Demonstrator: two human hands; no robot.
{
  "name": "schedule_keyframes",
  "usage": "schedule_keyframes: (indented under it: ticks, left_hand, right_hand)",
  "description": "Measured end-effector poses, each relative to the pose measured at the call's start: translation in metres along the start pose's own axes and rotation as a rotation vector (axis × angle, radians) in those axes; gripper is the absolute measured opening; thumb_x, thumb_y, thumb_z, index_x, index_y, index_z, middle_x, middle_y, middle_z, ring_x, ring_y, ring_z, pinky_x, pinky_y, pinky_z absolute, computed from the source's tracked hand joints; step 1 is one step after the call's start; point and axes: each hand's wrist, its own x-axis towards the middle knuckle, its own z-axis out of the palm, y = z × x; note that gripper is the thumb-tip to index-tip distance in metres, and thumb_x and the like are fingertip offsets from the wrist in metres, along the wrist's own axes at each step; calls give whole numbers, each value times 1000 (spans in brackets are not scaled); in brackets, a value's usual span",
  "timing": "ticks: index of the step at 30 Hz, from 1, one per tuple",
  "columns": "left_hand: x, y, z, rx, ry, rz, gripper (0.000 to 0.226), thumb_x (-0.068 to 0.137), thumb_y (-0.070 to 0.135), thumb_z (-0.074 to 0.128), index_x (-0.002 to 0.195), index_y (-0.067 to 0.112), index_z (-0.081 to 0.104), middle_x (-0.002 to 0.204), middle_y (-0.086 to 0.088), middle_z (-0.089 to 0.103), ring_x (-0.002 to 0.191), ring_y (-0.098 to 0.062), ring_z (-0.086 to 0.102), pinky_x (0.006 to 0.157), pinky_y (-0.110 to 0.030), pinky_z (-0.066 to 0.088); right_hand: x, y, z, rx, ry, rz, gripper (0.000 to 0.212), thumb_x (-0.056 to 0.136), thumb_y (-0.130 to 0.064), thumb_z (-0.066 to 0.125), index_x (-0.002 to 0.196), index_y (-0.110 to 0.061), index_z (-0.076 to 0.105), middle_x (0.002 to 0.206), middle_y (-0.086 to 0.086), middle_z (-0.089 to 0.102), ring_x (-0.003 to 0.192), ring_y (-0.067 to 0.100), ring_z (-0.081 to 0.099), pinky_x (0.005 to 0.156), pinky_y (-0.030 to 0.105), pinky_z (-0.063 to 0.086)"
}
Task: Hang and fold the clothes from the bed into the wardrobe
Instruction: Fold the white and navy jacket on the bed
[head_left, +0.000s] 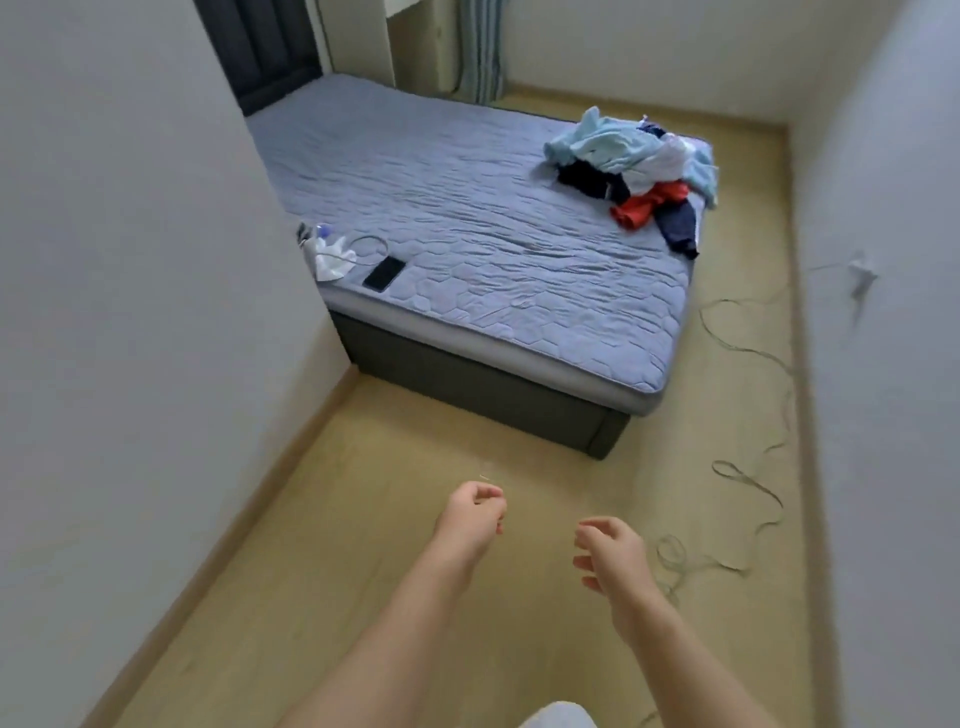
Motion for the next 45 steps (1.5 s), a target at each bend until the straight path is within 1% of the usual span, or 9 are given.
schedule_keyframes:
  ticks: [8,14,18,20,22,27,33,39,45]
  left_hand:
    - [50,77,141,197,-213,53,12,89,13,48,91,22,55,86,0,61,73,-11,55,60,-22,40]
    - [79,161,249,249,-286,132,13,87,12,50,89,22,57,79,2,61,67,-9,55,58,-22,38]
    - [105,203,300,307,-318,145,11,88,17,51,90,25,58,86,-2,66,80,-16,60,69,-27,42]
    - [125,223,321,350,-329,153,11,89,16,50,91,24,57,86,-2,65,79,-15,60,74,-28,46]
    - [146,242,344,357,-348,151,10,90,15,50,94,21,57,86,-1,63,74,-12,59,69,-25,46]
    - [210,304,399,253,-360,179,9,93,9,47,98,13,54,79,-1,57,66,-9,52,56,-17,41]
    - [295,413,456,206,-345,198,13,90,4,47,99,11,55,74,-1,54,59,-9,49,41,-9,37]
    - [352,488,498,196,-350,196,12,91,9,48,99,12,56,78,1,56,63,-7,52,44,-9,37]
    - [408,539,540,187,-306,136,11,92,13,48,92,19,56,80,3,59,68,-7,56,57,-21,39]
  right_hand:
    - [68,-17,-120,225,197,84,7,91,-12,52,88,-13,58,83,5,58,67,17,52,57,27,38]
    - [131,-72,-230,324,276,40,11,91,-7,51,83,-13,56,77,4,55,59,15,48,53,25,33]
    - [168,-99,-270,398,275,53,13,91,-6,50,81,-13,55,73,3,54,57,15,46,52,24,31]
    - [189,-108,-287,428,279,69,12,91,-6,51,81,-13,55,73,3,54,57,15,46,52,24,32]
    - [214,-119,-305,442,300,83,11,91,-8,51,83,-13,56,74,3,55,59,15,47,53,25,33]
    - [297,-166,-346,450,326,69,10,90,-6,51,85,-12,56,73,3,55,57,15,47,52,24,33]
    - [398,-260,-393,382,292,66,14,91,-9,50,79,-14,55,75,2,54,59,14,48,53,23,34]
    - [469,-327,-430,429,282,53,13,91,-10,50,82,-14,57,79,4,56,64,16,51,57,25,38]
    - [541,-368,-468,399,259,85,13,92,-11,49,83,-13,57,82,5,56,67,18,52,58,27,40]
